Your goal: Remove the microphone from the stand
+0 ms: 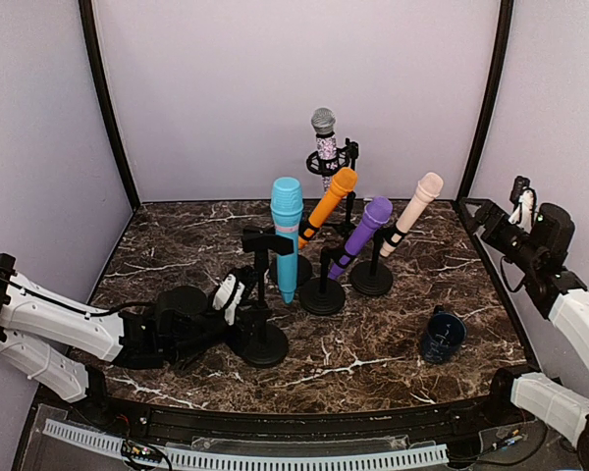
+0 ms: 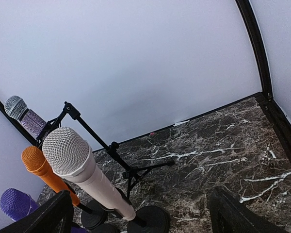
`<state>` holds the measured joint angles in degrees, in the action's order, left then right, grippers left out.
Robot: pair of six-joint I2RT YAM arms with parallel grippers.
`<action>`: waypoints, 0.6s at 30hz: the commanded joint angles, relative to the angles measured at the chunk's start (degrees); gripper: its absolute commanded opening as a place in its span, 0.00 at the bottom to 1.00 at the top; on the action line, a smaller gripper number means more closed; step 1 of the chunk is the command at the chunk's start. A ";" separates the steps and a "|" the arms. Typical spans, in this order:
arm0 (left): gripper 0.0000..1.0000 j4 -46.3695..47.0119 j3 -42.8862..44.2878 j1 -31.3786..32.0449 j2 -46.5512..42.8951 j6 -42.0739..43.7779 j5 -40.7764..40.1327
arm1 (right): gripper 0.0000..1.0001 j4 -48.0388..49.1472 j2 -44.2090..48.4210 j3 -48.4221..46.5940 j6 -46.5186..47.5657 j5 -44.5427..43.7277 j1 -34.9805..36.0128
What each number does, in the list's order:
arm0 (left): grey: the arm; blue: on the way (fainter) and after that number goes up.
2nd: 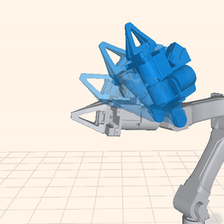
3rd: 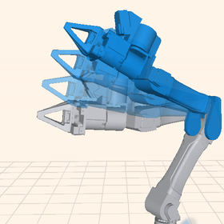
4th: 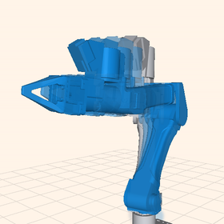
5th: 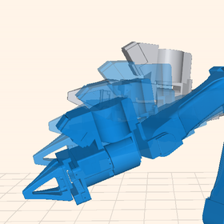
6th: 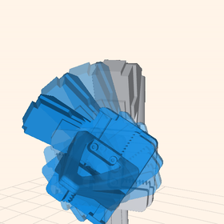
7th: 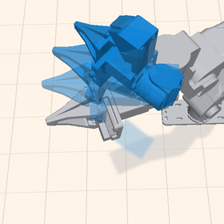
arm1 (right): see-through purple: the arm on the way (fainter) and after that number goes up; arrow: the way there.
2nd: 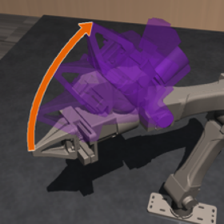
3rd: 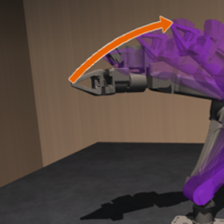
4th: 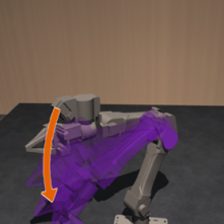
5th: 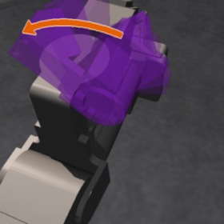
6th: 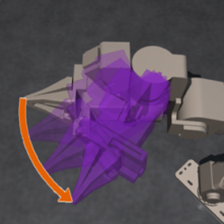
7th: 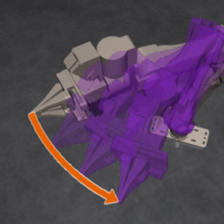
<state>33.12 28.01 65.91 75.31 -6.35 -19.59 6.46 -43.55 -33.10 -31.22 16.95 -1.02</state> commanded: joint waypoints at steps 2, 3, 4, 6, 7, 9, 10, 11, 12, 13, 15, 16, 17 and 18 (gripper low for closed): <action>0.00 5.65 0.88 1.16 -0.81 -7.16 0.24 | 0.99 2.13 -0.09 -2.10 -0.17 0.47 0.69; 0.00 5.60 1.12 1.29 -0.57 -7.44 0.50 | 0.99 2.20 -0.09 -1.99 -0.22 0.39 0.71; 0.00 5.43 1.38 1.65 -0.02 -7.73 0.64 | 0.99 2.24 -0.19 -1.85 -0.35 0.41 0.71; 0.00 5.20 1.53 2.01 0.78 -7.67 0.83 | 0.99 2.41 -0.47 -1.71 -0.36 0.33 0.73; 0.00 5.11 1.48 2.11 1.01 -7.60 1.02 | 0.99 2.42 -0.55 -1.70 -0.38 0.36 0.67; 0.00 4.89 1.21 2.26 1.51 -7.13 1.41 | 0.99 2.34 -0.84 -1.85 -0.19 0.31 2.65; 0.00 4.70 0.94 2.29 1.73 -7.07 1.58 | 0.99 2.25 -0.90 -1.94 -0.06 0.29 2.73; 0.00 4.55 0.83 2.33 1.75 -6.92 1.67 | 0.99 2.16 -1.01 -2.04 0.03 0.25 2.91; 0.02 4.18 0.65 2.37 1.83 -6.87 1.73 | 0.99 2.08 -1.13 -2.13 0.15 0.24 2.95; 0.08 3.90 0.60 2.38 1.85 -6.89 1.74 | 0.99 1.95 -1.22 -2.22 0.22 0.18 2.98; 0.14 3.10 0.52 2.38 1.75 -7.04 1.89 | 0.99 2.02 -1.33 -2.36 0.33 0.10 3.20; 0.17 2.78 0.44 2.38 1.52 -7.16 2.03 | 0.99 2.01 -1.42 -2.45 0.32 0.09 3.27; 0.24 2.57 0.36 2.38 1.38 -7.46 1.98 | 0.99 1.99 -1.57 -2.61 0.36 0.11 3.43; 0.28 2.48 0.20 2.38 1.06 -7.68 1.90 | 0.99 1.98 -1.66 -2.78 0.43 0.17 3.51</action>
<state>34.63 28.03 67.83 77.25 -12.29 -18.74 6.37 -45.01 -33.50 -31.18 16.93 1.91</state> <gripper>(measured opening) 0.254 0.986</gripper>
